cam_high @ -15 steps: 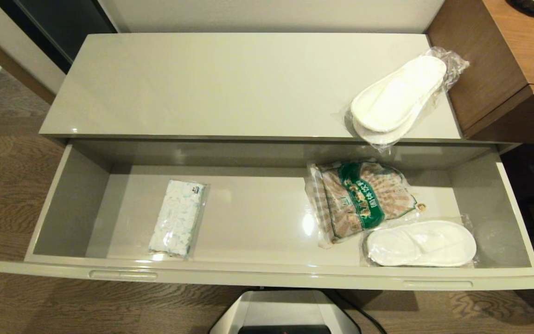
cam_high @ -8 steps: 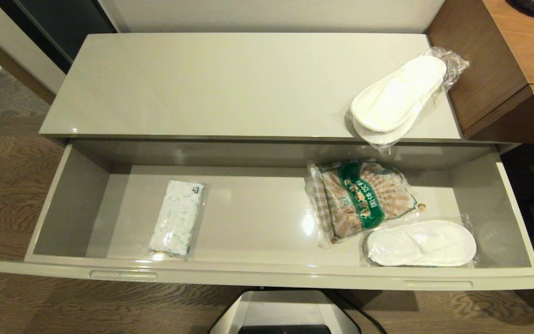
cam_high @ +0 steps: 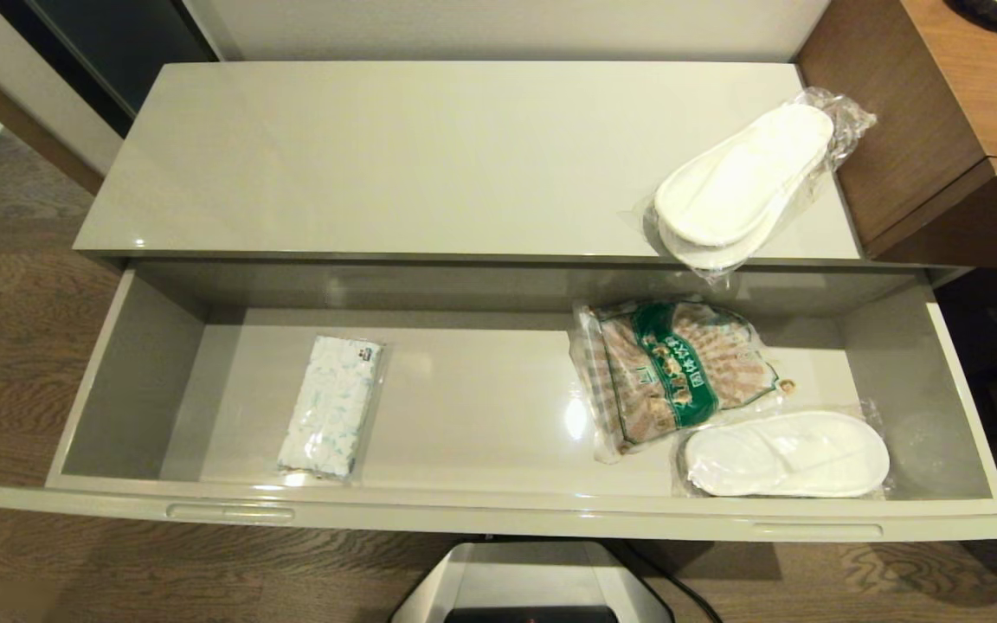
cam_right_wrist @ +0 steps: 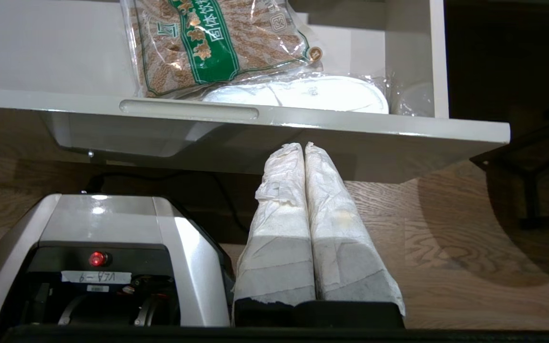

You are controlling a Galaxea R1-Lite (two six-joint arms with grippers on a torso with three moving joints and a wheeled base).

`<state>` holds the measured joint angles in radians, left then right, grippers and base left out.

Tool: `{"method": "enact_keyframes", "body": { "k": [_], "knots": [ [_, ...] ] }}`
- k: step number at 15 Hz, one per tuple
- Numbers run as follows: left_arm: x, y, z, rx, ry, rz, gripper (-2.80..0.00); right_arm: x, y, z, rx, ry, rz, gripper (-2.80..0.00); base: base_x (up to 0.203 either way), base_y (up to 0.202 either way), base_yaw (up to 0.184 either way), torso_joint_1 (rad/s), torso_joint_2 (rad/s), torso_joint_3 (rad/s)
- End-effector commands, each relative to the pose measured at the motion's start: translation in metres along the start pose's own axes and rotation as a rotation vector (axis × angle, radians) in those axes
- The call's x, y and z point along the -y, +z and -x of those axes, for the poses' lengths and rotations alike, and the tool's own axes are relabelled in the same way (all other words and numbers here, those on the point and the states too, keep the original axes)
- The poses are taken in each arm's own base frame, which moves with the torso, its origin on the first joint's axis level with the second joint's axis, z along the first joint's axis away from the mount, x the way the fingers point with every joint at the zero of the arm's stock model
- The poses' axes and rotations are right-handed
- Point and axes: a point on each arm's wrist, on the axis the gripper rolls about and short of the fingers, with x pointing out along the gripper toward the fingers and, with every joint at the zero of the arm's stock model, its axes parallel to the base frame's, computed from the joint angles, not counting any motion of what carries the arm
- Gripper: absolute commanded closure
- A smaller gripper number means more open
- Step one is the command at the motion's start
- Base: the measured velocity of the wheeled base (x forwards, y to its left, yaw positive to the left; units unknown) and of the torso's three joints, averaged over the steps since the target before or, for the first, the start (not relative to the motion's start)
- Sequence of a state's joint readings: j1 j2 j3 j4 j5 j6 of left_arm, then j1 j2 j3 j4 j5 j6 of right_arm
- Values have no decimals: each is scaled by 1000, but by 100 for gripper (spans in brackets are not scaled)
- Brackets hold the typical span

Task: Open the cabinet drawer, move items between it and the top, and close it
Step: Pick up the disposable slippers on the table

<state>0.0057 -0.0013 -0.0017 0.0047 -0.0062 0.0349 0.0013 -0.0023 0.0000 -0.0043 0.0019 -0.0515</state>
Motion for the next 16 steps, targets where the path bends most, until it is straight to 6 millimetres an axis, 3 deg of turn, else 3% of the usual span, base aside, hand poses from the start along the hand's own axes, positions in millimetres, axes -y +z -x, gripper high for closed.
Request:
{"method": "enact_keyframes", "body": {
  "k": [1,16],
  "knots": [
    [0,0,0,-1,0,0,0,0,0,1,10,1,4,0,0,0,0,0,0,0],
    [0,0,0,-1,-1,0,0,0,0,1,12,-7,-12,0,0,0,0,0,0,0]
  ]
}}
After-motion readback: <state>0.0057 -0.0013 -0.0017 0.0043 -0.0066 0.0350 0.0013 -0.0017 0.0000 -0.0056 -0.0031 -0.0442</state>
